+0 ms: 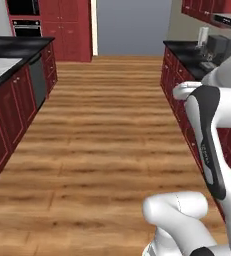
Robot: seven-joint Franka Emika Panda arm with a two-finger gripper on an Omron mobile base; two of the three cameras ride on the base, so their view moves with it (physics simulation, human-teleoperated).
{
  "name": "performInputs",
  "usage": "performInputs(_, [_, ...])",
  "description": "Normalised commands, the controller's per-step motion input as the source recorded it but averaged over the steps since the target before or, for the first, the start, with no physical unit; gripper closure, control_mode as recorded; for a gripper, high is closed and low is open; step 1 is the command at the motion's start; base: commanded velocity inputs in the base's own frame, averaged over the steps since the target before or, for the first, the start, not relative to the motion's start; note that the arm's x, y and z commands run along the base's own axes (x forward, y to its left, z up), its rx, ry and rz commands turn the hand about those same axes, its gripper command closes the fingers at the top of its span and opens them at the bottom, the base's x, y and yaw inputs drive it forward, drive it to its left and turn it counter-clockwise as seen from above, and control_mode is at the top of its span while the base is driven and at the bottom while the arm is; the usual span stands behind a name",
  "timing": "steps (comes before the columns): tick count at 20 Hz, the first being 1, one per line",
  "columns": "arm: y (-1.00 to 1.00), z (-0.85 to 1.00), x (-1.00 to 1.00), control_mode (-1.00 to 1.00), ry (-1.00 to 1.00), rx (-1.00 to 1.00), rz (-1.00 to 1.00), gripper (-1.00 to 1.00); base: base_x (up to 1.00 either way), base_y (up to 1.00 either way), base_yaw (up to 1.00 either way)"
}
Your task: Get the candle and the liquor from the cabinet and move them to the dining counter.
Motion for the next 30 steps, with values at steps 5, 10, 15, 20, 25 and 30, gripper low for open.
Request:
performInputs(5, [0.0,0.0,0.0,1.0,0.0,0.0,0.0,1.0,0.4,0.62,0.4])
performInputs(10, [0.0,0.0,0.0,1.0,0.0,0.0,0.0,1.0,0.89,0.56,-0.01])
performInputs(15, [0.0,0.0,0.0,1.0,0.0,0.0,0.0,1.0,1.0,0.04,-0.24])
performInputs(20, [0.0,0.0,0.0,1.0,0.0,0.0,0.0,1.0,1.0,-0.04,-0.27])
performInputs(25, [0.0,0.0,0.0,1.0,0.0,0.0,0.0,1.0,1.0,-0.47,-0.13])
performInputs(30, [0.0,0.0,0.0,1.0,0.0,0.0,0.0,1.0,1.0,-0.35,-0.1])
